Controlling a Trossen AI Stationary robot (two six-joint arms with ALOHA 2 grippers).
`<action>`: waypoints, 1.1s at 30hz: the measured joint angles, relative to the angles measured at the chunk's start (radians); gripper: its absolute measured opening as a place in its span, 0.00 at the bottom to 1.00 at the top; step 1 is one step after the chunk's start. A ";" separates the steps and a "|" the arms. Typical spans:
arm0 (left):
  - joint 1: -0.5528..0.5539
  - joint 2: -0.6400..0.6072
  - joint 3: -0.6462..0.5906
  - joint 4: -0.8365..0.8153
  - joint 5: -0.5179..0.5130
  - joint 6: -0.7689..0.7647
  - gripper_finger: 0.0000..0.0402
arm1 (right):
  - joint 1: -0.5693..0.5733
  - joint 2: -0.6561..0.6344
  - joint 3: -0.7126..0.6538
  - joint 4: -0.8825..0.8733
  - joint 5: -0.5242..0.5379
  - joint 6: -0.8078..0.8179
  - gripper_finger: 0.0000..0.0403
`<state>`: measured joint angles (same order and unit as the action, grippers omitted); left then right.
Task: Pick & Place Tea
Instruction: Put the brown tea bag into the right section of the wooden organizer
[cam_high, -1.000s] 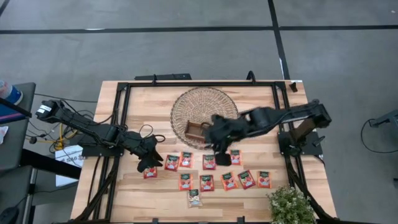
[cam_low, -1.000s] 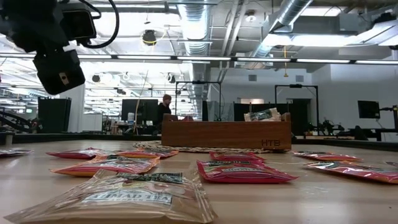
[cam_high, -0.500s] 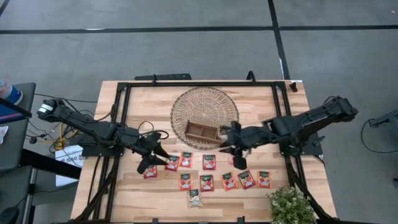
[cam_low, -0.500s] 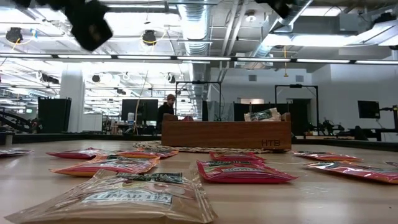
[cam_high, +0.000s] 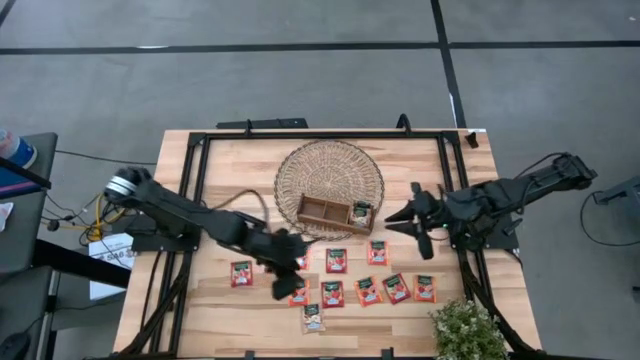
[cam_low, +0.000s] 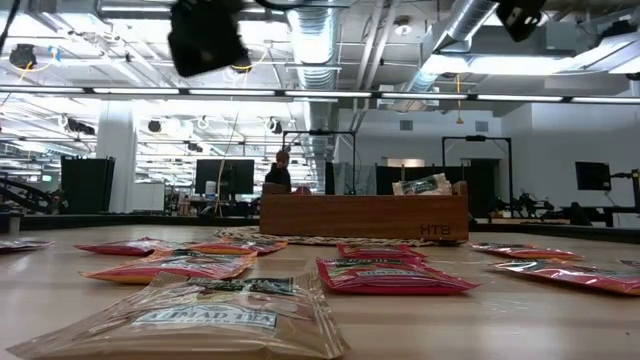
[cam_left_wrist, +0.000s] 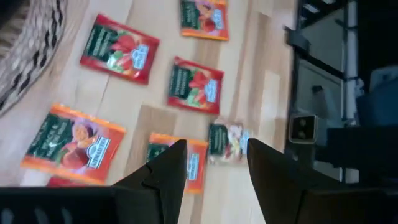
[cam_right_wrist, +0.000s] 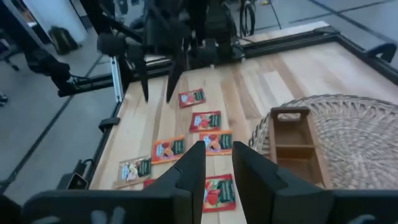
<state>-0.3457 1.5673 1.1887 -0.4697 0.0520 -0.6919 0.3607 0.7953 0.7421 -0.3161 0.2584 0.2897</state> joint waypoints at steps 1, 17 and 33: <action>0.001 0.033 0.020 0.003 0.002 -0.012 0.40 | 0.000 -0.020 -0.007 0.005 0.000 0.000 0.18; -0.012 0.192 0.076 0.139 0.093 -0.201 0.40 | 0.077 -0.210 -0.079 -0.083 -0.024 -0.002 0.18; -0.093 0.192 0.076 0.120 0.049 -0.192 0.54 | 0.097 -0.214 -0.079 -0.111 -0.024 -0.002 0.18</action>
<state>-0.4388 1.7596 1.2648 -0.3494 0.1007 -0.8837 0.4580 0.5816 0.6628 -0.4267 0.2345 0.2882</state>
